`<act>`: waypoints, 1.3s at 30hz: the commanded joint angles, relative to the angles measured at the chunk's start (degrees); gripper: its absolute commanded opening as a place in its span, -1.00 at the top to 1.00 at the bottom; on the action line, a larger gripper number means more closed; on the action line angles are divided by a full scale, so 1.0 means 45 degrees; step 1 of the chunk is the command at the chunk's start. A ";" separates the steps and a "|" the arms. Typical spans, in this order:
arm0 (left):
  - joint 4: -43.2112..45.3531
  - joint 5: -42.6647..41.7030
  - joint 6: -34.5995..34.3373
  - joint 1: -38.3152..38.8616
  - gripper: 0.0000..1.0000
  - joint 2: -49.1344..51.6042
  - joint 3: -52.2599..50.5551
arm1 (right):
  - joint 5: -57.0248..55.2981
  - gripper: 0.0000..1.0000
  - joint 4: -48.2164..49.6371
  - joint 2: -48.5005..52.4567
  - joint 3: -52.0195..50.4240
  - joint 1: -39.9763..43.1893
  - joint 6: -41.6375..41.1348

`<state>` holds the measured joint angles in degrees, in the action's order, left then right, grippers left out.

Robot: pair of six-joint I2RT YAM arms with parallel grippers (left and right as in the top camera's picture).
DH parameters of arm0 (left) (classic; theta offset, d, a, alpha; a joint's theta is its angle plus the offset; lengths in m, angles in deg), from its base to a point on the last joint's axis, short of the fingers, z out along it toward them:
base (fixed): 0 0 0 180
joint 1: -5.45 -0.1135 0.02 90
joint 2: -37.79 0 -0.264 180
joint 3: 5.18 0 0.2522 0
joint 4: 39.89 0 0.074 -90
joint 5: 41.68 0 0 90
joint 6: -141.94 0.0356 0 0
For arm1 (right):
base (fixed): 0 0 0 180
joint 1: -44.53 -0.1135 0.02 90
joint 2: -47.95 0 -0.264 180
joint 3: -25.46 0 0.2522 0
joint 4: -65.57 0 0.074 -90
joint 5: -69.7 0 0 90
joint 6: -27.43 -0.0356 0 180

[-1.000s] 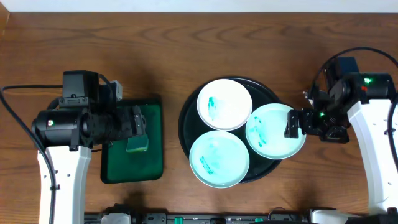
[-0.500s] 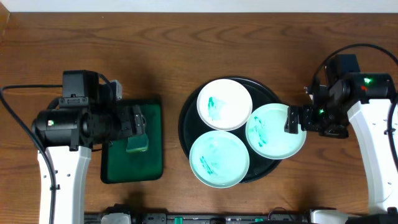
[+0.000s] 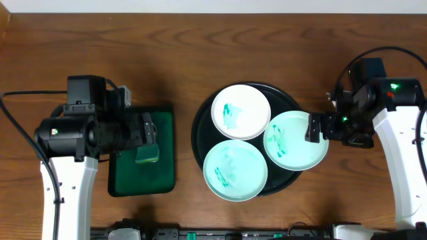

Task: Clean dirty plates on tray and stack at the side
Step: 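Close the left gripper on the green sponge in the tray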

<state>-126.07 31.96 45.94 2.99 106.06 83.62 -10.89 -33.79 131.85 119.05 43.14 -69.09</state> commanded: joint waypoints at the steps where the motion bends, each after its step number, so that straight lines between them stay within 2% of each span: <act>1: 0.0058 0.0063 -0.0403 0.0039 -0.71 0.0049 0.0185 | 0.0068 -0.98 0.0029 -0.0019 0.0219 0.0049 -0.0301; 11: 0.0782 0.0121 -0.0345 0.0039 -0.71 0.0189 0.0063 | 0.0058 -0.99 -0.0029 -0.0019 0.0219 0.0049 -0.0243; 24: 0.0874 0.0112 -0.0019 0.0039 -0.71 0.1627 0.0039 | 0.0044 -0.99 -0.0063 -0.0019 0.0219 0.0049 -0.0243; 39: 0.1365 0.0160 0.0126 0.0039 -0.71 0.1666 0.0039 | -0.0039 -0.99 -0.0024 -0.0019 0.0219 0.0049 -0.0248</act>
<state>-120.37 32.14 45.41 2.99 113.54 83.62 -10.93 -34.03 131.85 119.05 43.14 -69.73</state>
